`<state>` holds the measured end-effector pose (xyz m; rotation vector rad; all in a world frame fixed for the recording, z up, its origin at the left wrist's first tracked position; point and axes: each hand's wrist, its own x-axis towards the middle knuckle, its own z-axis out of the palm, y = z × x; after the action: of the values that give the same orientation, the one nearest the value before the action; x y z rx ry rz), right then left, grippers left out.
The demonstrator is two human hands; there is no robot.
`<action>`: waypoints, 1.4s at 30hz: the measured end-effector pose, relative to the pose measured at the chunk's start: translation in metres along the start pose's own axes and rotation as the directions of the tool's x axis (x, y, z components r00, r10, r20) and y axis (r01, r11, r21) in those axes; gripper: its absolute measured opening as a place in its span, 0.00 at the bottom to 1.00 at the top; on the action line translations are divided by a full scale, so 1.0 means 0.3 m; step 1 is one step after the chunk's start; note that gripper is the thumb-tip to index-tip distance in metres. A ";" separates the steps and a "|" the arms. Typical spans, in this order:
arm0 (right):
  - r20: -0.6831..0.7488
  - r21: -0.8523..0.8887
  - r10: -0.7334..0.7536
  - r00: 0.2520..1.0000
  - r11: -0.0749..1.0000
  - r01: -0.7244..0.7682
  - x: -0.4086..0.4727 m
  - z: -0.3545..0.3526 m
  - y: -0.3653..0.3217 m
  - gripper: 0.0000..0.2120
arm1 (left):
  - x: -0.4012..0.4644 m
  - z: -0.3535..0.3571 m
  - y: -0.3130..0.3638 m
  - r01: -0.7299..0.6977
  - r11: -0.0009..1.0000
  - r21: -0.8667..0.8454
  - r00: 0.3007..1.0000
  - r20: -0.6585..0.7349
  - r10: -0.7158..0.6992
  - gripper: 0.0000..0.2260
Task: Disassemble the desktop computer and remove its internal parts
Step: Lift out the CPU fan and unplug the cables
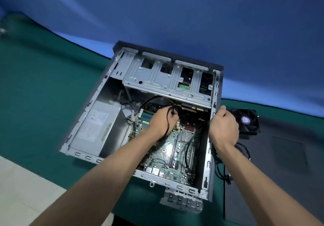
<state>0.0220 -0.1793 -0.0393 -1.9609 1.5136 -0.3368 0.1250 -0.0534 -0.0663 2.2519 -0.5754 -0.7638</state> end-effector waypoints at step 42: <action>0.497 0.524 -0.435 0.751 0.840 0.140 -0.329 -0.022 -0.809 0.13 | 0.045 -0.854 -0.129 0.210 0.619 -0.757 0.917 -0.067 -0.393 0.09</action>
<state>0.1760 -0.0549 0.1323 -1.6829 0.6281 -0.1503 0.3107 0.0824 0.0535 1.6183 0.2424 -0.7112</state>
